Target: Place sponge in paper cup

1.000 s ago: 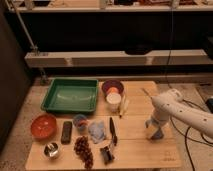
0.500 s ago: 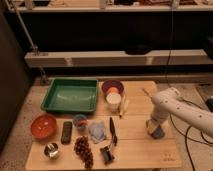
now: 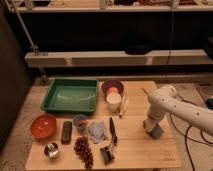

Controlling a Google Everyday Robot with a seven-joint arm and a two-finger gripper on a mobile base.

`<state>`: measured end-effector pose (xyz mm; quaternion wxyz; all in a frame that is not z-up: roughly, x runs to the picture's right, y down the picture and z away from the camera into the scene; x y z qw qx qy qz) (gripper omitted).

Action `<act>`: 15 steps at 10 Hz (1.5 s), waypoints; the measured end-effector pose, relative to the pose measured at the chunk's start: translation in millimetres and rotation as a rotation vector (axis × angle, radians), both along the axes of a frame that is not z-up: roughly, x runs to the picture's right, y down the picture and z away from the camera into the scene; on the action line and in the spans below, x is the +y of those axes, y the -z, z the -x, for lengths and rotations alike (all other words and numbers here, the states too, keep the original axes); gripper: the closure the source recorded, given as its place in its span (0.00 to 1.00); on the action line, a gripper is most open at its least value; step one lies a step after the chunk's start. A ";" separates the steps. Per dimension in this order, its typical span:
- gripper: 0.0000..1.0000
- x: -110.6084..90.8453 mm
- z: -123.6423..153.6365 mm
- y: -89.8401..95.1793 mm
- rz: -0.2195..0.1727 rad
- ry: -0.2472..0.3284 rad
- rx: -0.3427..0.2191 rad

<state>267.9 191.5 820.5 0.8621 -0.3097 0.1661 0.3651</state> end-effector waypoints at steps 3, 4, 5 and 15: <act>0.80 -60.5 31.1 26.5 -0.023 0.029 -0.028; 0.80 -79.5 45.4 32.4 -0.027 0.042 -0.054; 0.80 -86.7 53.8 34.8 -0.029 0.045 -0.071; 0.80 -118.8 77.9 28.9 -0.014 0.116 -0.138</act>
